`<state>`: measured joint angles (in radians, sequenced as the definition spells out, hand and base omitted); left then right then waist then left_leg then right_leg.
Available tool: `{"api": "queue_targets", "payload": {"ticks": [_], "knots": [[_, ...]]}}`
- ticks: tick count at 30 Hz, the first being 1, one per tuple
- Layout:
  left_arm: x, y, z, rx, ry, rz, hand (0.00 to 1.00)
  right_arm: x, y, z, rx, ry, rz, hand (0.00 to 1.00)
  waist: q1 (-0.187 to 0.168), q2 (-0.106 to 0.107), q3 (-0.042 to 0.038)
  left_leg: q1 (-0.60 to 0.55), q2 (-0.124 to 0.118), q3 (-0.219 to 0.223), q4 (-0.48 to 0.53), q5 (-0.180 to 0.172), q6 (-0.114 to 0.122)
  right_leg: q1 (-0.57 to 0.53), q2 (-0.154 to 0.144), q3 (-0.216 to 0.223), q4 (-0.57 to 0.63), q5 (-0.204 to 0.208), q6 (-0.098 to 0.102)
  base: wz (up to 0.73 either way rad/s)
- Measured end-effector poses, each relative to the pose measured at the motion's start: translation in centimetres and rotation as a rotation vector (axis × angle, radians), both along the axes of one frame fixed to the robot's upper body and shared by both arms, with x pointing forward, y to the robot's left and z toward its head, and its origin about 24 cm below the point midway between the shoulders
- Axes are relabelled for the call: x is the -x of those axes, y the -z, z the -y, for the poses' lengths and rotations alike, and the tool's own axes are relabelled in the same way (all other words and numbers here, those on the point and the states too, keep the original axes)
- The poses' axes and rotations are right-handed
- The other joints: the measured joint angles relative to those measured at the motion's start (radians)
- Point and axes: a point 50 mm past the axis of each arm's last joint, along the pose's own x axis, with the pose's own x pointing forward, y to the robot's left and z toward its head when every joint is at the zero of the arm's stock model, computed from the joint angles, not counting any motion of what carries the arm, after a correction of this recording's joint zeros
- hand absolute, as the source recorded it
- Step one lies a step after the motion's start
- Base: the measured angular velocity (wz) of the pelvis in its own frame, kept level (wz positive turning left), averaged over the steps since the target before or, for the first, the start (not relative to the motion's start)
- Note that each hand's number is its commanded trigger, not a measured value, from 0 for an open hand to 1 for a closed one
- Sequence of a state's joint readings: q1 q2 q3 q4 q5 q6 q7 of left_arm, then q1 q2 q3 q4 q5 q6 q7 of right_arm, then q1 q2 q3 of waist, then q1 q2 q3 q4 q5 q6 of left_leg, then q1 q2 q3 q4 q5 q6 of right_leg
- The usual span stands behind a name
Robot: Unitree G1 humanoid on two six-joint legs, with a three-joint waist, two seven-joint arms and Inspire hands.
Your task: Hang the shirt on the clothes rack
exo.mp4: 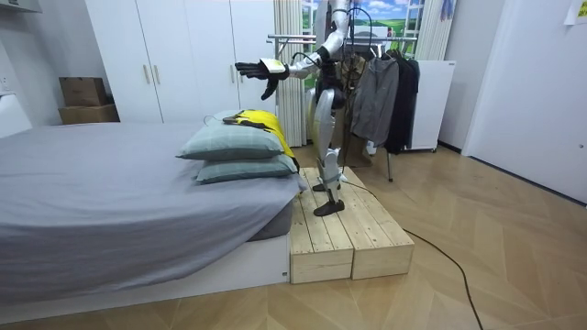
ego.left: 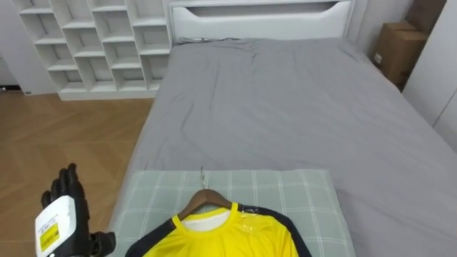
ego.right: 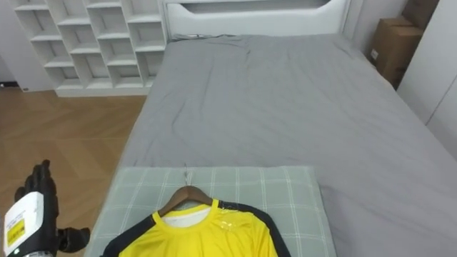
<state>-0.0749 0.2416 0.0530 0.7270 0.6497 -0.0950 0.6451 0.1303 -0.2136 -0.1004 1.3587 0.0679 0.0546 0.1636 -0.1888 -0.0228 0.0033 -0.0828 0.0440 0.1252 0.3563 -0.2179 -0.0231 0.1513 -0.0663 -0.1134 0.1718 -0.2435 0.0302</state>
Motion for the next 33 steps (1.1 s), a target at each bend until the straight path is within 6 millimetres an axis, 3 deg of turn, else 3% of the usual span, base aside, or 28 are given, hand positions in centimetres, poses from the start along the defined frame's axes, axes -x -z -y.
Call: {"api": "queue_targets", "payload": {"ticks": [7, 11, 15, 20, 22, 26, 29, 33], "knots": [[-2.2, -0.6, 1.1, -0.059, 0.079, -0.041, 0.00, 2.1, 0.0, -0.1, -0.008, -0.030, -0.092, 0.00, -0.003, 0.018, 0.0037, -0.046, 0.020, 0.007, 0.014, -0.003, -0.005, -0.051, 0.015, 0.012, 0.017, 0.007, -0.010, -0.05], [-2.7, -0.1, 1.9, -0.055, 0.133, -0.094, 0.00, 2.2, 0.0, -0.3, -0.016, -0.075, -0.107, 0.00, -0.012, 0.014, 0.0056, -0.048, 0.022, 0.020, -0.005, 0.012, -0.005, -0.071, 0.015, 0.022, 0.021, 0.010, -0.013, -0.10], [-4.0, -0.2, 2.5, -0.064, 0.170, -0.134, 0.00, 0.7, 0.1, -0.4, -0.014, -0.111, -0.086, 0.00, -0.028, 0.007, 0.0065, -0.100, 0.030, 0.029, -0.011, 0.033, -0.007, -0.140, 0.019, 0.031, 0.034, 0.017, -0.019, -0.07], [-5.0, 0.3, 3.2, -0.079, 0.225, -0.228, 0.00, -0.1, 0.1, -0.3, 0.001, -0.120, -0.073, 0.00, -0.059, 0.012, 0.0093, -0.132, 0.034, 0.028, -0.002, 0.035, -0.007, -0.169, 0.023, 0.030, 0.036, 0.021, -0.020, 0.00], [-5.4, 0.4, 3.5, -0.086, 0.251, -0.266, 0.00, -0.8, 0.1, -0.3, 0.004, -0.132, -0.060, 0.00, -0.067, 0.022, 0.0163, -0.150, 0.038, 0.036, -0.001, 0.035, -0.007, -0.197, 0.022, 0.033, 0.053, 0.021, -0.020, -0.09], [-4.8, 1.4, 3.1, -0.069, 0.241, -0.340, 0.00, -1.2, 0.2, -0.5, -0.001, -0.162, -0.055, 0.00, -0.075, 0.026, 0.0199, -0.152, 0.046, 0.064, -0.002, 0.035, -0.007, -0.221, 0.024, 0.060, 0.065, 0.021, -0.020, -0.23], [-4.8, 1.8, 3.1, -0.054, 0.241, -0.395, 0.00, -2.4, 0.1, -0.6, -0.001, -0.178, -0.032, 0.00, -0.097, 0.020, 0.0300, -0.169, 0.047, 0.067, -0.003, 0.036, -0.007, -0.245, 0.024, 0.059, 0.074, 0.021, -0.020, -0.06], [-4.5, 2.2, 3.3, -0.041, 0.250, -0.423, 0.00, -3.3, 0.1, -0.7, 0.005, -0.198, -0.013, 0.00, -0.105, 0.009, 0.0331, -0.190, 0.047, 0.079, -0.003, 0.039, -0.003, -0.277, 0.023, 0.075, 0.085, 0.020, -0.019, -0.07]]}}
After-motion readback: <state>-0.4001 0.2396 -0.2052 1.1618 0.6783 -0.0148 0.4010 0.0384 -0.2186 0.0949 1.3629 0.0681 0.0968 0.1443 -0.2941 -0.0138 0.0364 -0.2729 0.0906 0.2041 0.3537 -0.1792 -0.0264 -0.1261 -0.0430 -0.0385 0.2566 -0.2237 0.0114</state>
